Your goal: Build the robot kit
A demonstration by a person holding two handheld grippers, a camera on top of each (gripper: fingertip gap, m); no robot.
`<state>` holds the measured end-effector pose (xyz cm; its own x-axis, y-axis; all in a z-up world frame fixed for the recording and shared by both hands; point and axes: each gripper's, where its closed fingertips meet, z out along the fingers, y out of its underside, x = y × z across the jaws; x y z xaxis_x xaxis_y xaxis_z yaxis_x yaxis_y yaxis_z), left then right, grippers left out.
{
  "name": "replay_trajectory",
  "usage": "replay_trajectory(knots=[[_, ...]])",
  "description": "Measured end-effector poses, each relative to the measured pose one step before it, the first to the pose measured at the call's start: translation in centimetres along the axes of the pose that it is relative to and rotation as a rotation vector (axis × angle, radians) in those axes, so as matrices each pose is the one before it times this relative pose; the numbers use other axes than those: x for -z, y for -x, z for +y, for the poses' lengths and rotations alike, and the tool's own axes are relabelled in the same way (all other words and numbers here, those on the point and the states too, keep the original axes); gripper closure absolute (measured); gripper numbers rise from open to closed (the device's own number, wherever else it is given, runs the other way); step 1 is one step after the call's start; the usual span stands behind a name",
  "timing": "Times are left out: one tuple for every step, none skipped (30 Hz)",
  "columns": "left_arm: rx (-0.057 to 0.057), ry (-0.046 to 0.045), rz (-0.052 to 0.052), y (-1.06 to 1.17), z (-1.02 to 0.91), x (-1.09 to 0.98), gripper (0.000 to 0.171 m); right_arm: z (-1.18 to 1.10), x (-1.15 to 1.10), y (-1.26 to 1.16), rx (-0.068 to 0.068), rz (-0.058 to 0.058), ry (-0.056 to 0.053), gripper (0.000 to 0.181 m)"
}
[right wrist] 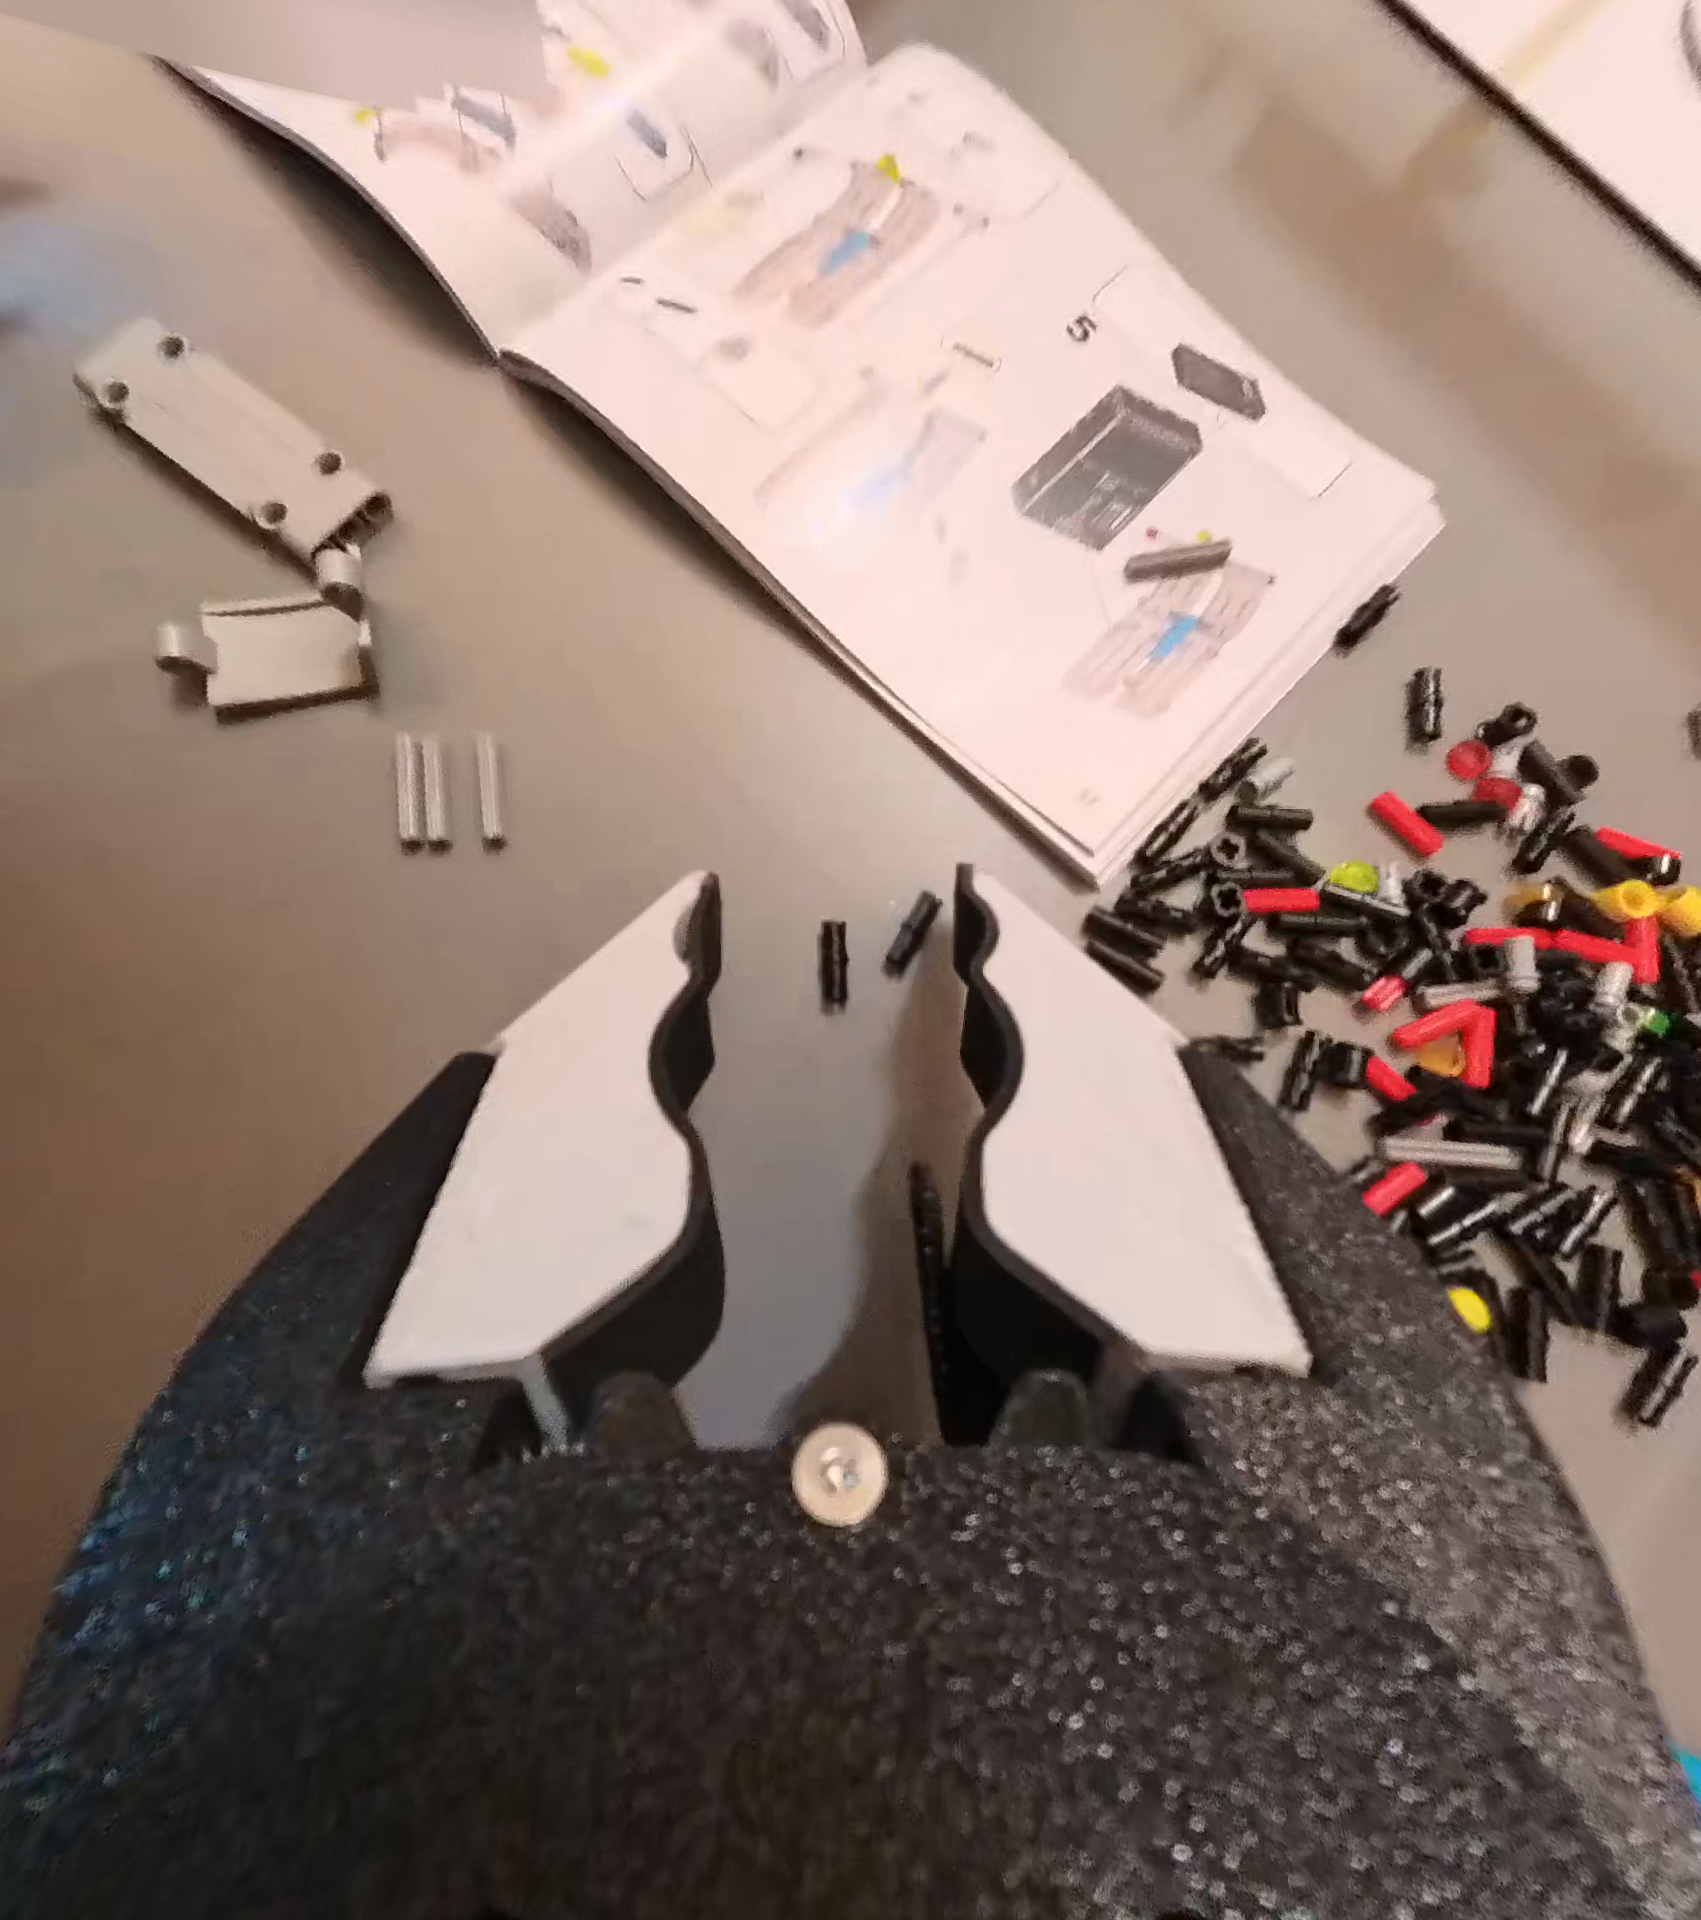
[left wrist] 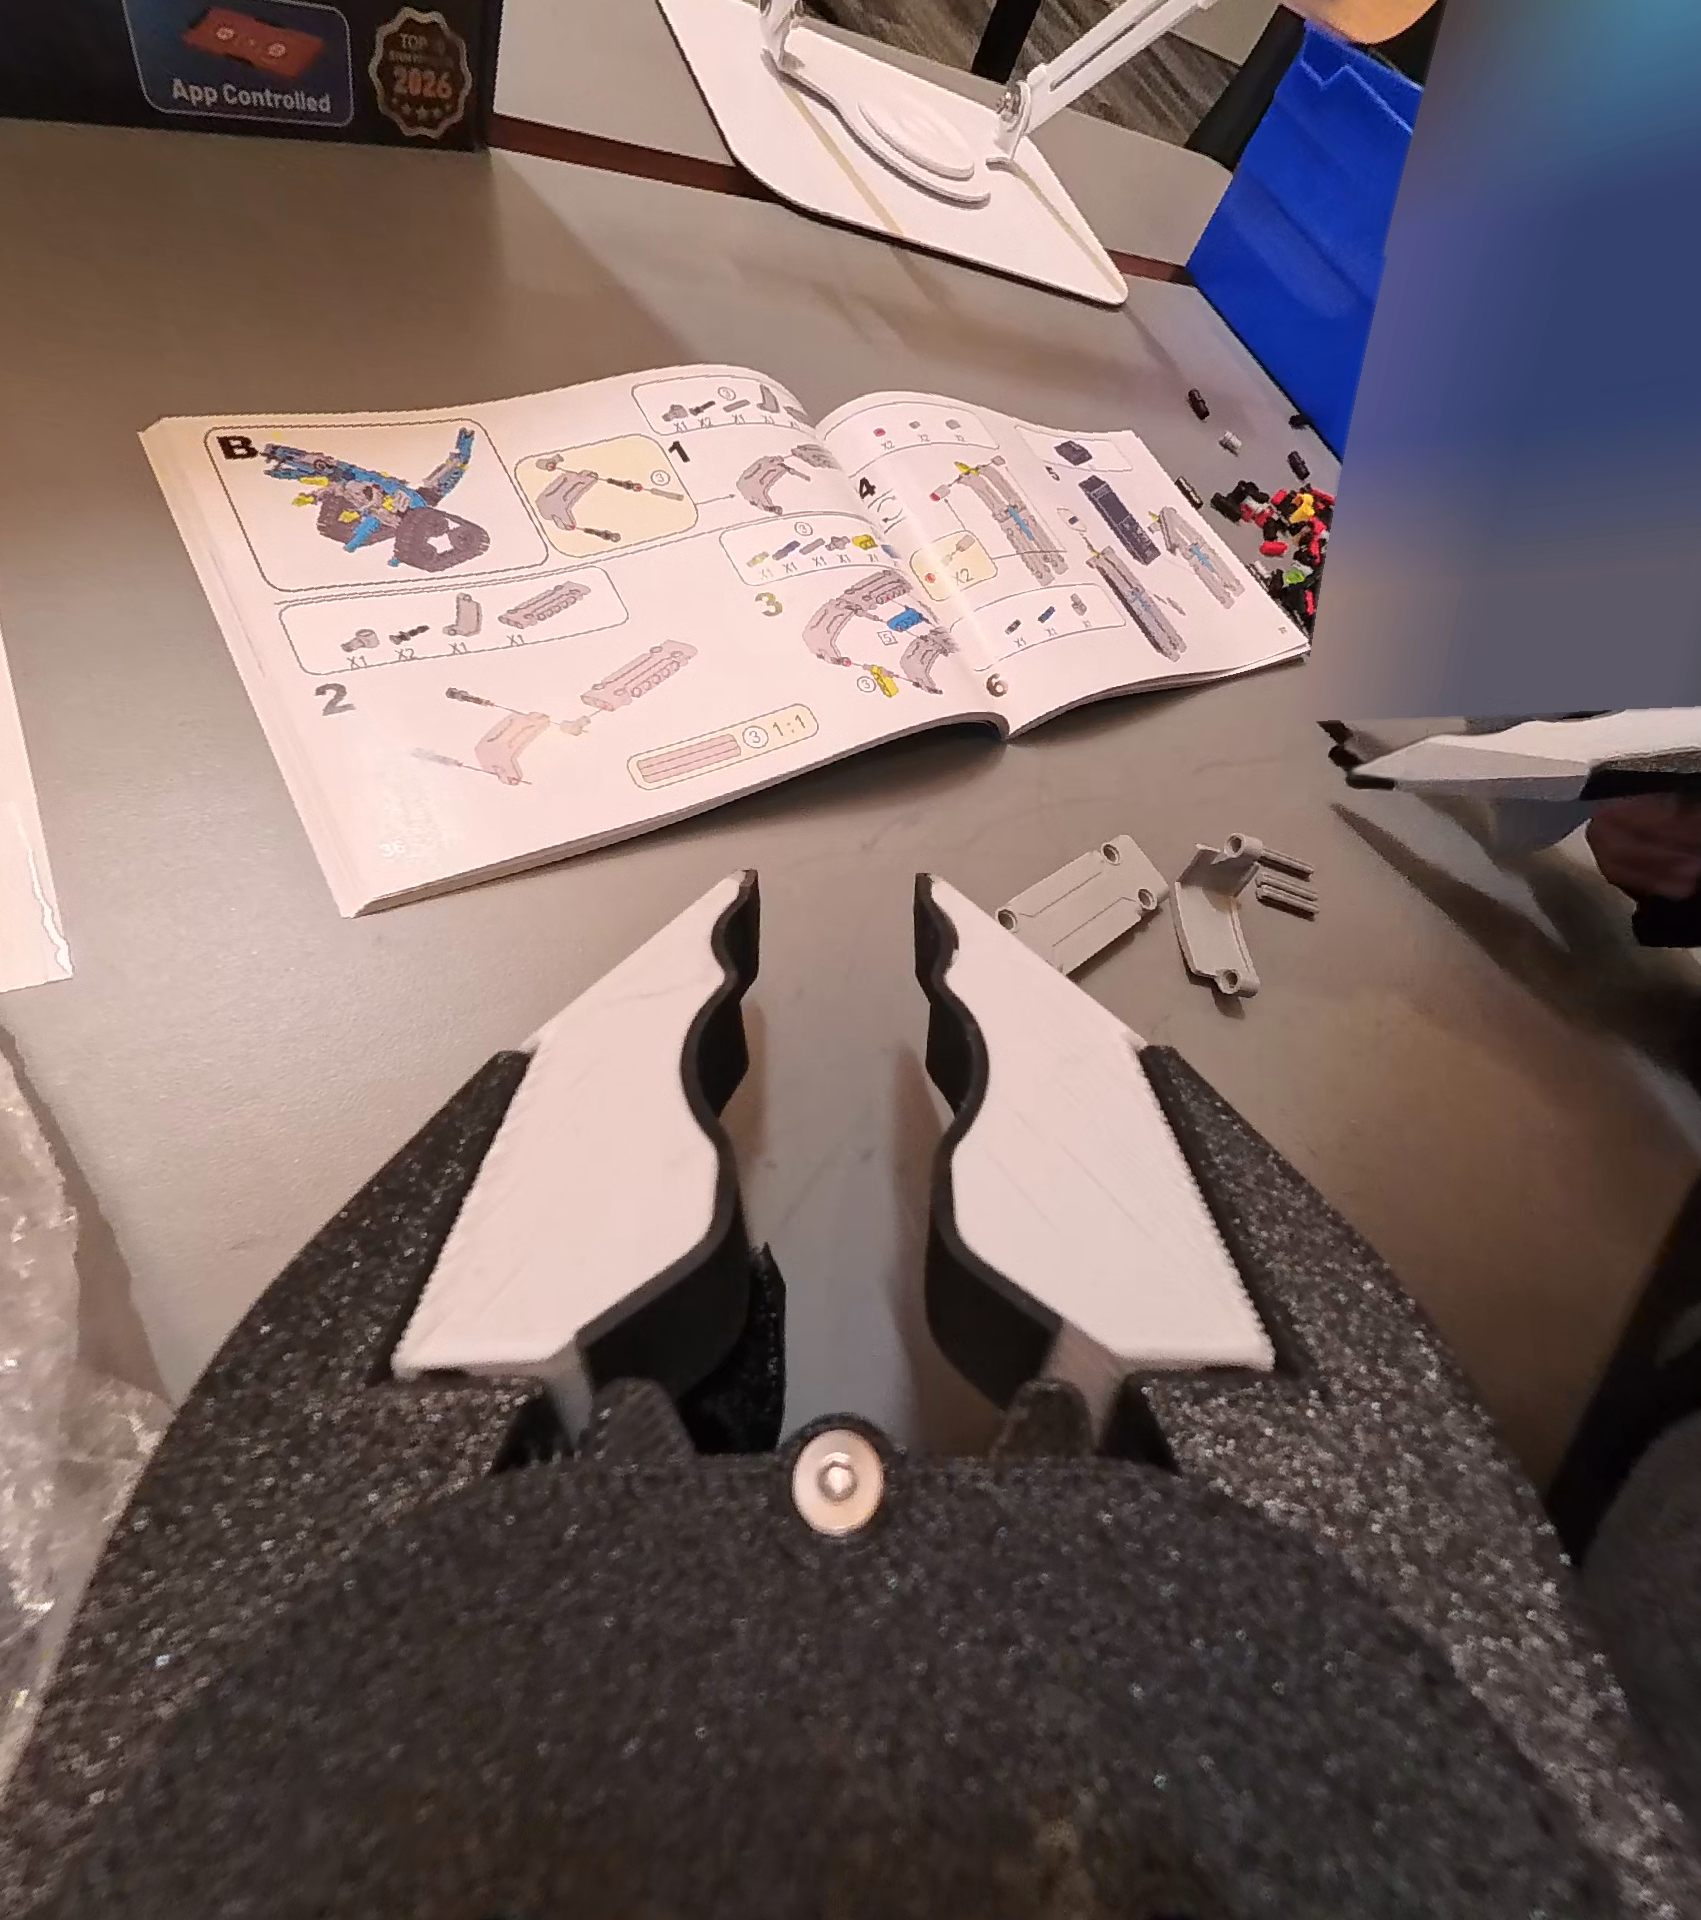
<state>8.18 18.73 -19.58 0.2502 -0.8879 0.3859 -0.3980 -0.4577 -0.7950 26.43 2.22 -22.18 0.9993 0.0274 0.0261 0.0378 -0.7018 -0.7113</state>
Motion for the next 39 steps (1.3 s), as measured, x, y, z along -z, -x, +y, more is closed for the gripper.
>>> replay_trajectory(knots=[[0.0008, 0.00081, 0.0001, 0.014, 0.010, 0.000, 0.143, 0.213, 0.061, -0.155, -0.0137, -0.0016, 0.0044, 0.138], [0.0006, 0.00124, 0.0000, 0.007, 0.021, -0.019, 0.143, 0.147, 0.043, -0.244, -0.0142, 0.0048, 0.0020, 0.138], [-0.0001, 0.00095, -0.0001, 0.001, 0.013, -0.016, 0.143, 0.102, -0.014, -0.148, -0.0101, 0.0014, 0.0021, 0.138], [-0.0009, 0.00154, 0.0000, -0.015, 0.027, -0.019, 0.143, 0.084, -0.081, 0.080, -0.0035, -0.0090, 0.0015, 0.139], [-0.0008, 0.00110, -0.0003, 0.000, 0.020, -0.014, 0.143, 0.094, -0.136, 0.245, 0.0028, -0.0147, 0.0027, 0.142], [0.0003, 0.00022, 0.0000, 0.008, 0.002, -0.012, 0.143, 0.149, -0.181, 0.105, 0.0062, -0.0031, 0.0067, 0.144], [0.0012, -0.00027, 0.0002, 0.001, -0.004, 0.007, 0.143, 0.187, -0.197, -0.006, 0.0089, 0.0041, 0.0086, 0.147], [0.0010, -0.00040, 0.0006, 0.011, 0.001, 0.009, 0.143, -0.078, 0.023, -0.057, 0.0024, 0.0016, -0.0088, 0.152], [0.0003, -0.00049, 0.0006, -0.008, -0.003, 0.005, 0.143, 0.066, 0.012, -0.053, -0.0025, -0.0035, 0.0015, 0.152], [-0.0001, -0.00031, 0.0000, 0.001, -0.004, -0.002, 0.143, 0.031, 0.006, -0.017, -0.0057, -0.0059, -0.0024, 0.153], [0.0001, -0.00021, 0.0001, 0.001, 0.001, 0.007, 0.143, 0.002, 0.002, -0.045, -0.0011, -0.0011, -0.0040, 0.154], [0.0003, -0.00053, 0.0004, -0.005, -0.003, 0.005, 0.143, -0.003, 0.002, -0.048, 0.0012, 0.0007, -0.0028, 0.155], [0.0000, -0.00086, 0.0002, -0.004, -0.016, 0.007, 0.143, -0.004, -0.001, -0.061, -0.0015, 0.0008, -0.0003, 0.157], [0.0002, -0.00018, -0.0001, 0.003, 0.001, 0.008, 0.143, -0.001, -0.002, -0.032, -0.0030, -0.0026, -0.0017, 0.161], [0.0005, 0.00066, 0.0009, -0.006, 0.009, -0.009, 0.143, -0.010, -0.005, -0.081, -0.0060, -0.0012, -0.0043, 0.163], [0.0002, -0.00041, 0.0004, -0.005, -0.002, 0.006, 0.143, 0.005, 0.002, -0.147, -0.0083, 0.0011, -0.0026, 0.166], [0.0002, -0.00016, 0.0000, -0.002, -0.002, -0.001, 0.143, -0.011, -0.002, -0.128, -0.0100, -0.0002, -0.0021, 0.168], [0.0006, 0.00025, 0.0000, 0.008, 0.007, -0.003, 0.143, 0.008, 0.010, -0.122, -0.0050, 0.0012, -0.0013, 0.171], [0.0007, 0.00081, 0.0005, -0.002, 0.011, -0.008, 0.143, 0.014, -0.002, -0.050, -0.0008, 0.0004, 0.0006, 0.172], [0.0003, 0.00082, 0.0003, -0.005, 0.015, -0.008, 0.143, -0.004, 0.001, -0.022, 0.0032, 0.0021, 0.0012, 0.174], [0.0001, 0.00000, 0.0001, 0.002, 0.008, -0.005, 0.143, 0.001, -0.012, 0.019, 0.0026, 0.0009, 0.0015, 0.175], [0.0004, 0.00012, -0.0001, 0.008, -0.003, 0.000, 0.143, -0.011, -0.007, 0.013, 0.0027, 0.0006, 0.0012, 0.177], [0.0007, 0.00047, -0.0001, 0.006, 0.006, -0.011, 0.143, 0.002, -0.003, -0.011, 0.0024, 0.0017, 0.0006, 0.177], [0.0005, 0.00043, 0.0001, 0.006, 0.005, -0.011, 0.143, -0.006, 0.004, -0.009, -0.0002, 0.0000, 0.0006, 0.177], [-0.0001, 0.00072, 0.0000, 0.002, 0.014, -0.008, 0.143, 0.002, -0.002, -0.012, -0.0014, 0.0001, 0.0007, 0.177], [-0.0003, 0.00061, 0.0000, -0.008, 0.009, -0.004, 0.143, -0.006, 0.014, -0.069, 0.0011, 0.0051, 0.0011, 0.177], [0.0001, -0.00018, -0.0003, 0.013, -0.007, -0.002, 0.143, -0.007, 0.063, -0.299, 0.0047, 0.0205, 0.0026, 0.177], [0.0007, -0.00032, -0.0001, 0.012, 0.003, 0.001, 0.143, 0.062, 0.120, -0.553, 0.0078, 0.0350, 0.0056, 0.177], [0.0012, 0.00079, 0.0006, 0.003, 0.006, -0.009, 0.143, 0.072, 0.160, -0.752, 0.0040, 0.0408, 0.0047, 0.177], [0.0006, 0.00026, 0.0006, 0.000, 0.007, -0.003, 0.143, 0.087, 0.244, -0.995, -0.0037, 0.0476, 0.0034, 0.177], [0.0003, -0.00026, 0.0000, 0.001, 0.000, 0.007, 0.143, 0.145, 0.328, -1.587, -0.0156, 0.0758, 0.0045, 0.177], [0.0004, -0.00029, 0.0002, 0.003, -0.009, -0.002, 0.143, 0.167, 0.402, -1.966, -0.0259, 0.0918, 0.0028, 0.177], [0.0006, -0.00043, -0.0001, 0.009, -0.007, 0.005, 0.143, 0.173, 0.348, -1.843, -0.0278, 0.0809, 0.0028, 0.177], [0.0005, 0.00026, 0.0006, 0.001, 0.007, -0.003, 0.143, 0.064, 0.284, -1.488, -0.0247, 0.0643, -0.0045, 0.177], [0.0000, 0.00077, 0.0005, -0.006, 0.015, -0.008, 0.143, -0.001, 0.169, -1.029, -0.0254, 0.0428, -0.0068, 0.177], [-0.0004, 0.00037, -0.0002, -0.005, 0.006, -0.006, 0.143, 0.121, -0.029, -0.357, -0.0223, 0.0098, 0.0021, 0.177], [-0.0004, 0.00045, 0.0000, 0.000, 0.002, -0.006, 0.143, 0.316, -0.183, -0.055, -0.0181, -0.0029, 0.0155, 0.177], [-0.0002, 0.00035, 0.0004, -0.015, 0.006, -0.006, 0.143, 0.282, -0.181, -0.012, -0.0068, 0.0004, 0.0131, 0.176], [-0.0001, -0.00077, -0.0002, 0.005, -0.011, 0.017, 0.143, 0.019, -0.043, -0.070, 0.0007, 0.0079, 0.0005, 0.173]])
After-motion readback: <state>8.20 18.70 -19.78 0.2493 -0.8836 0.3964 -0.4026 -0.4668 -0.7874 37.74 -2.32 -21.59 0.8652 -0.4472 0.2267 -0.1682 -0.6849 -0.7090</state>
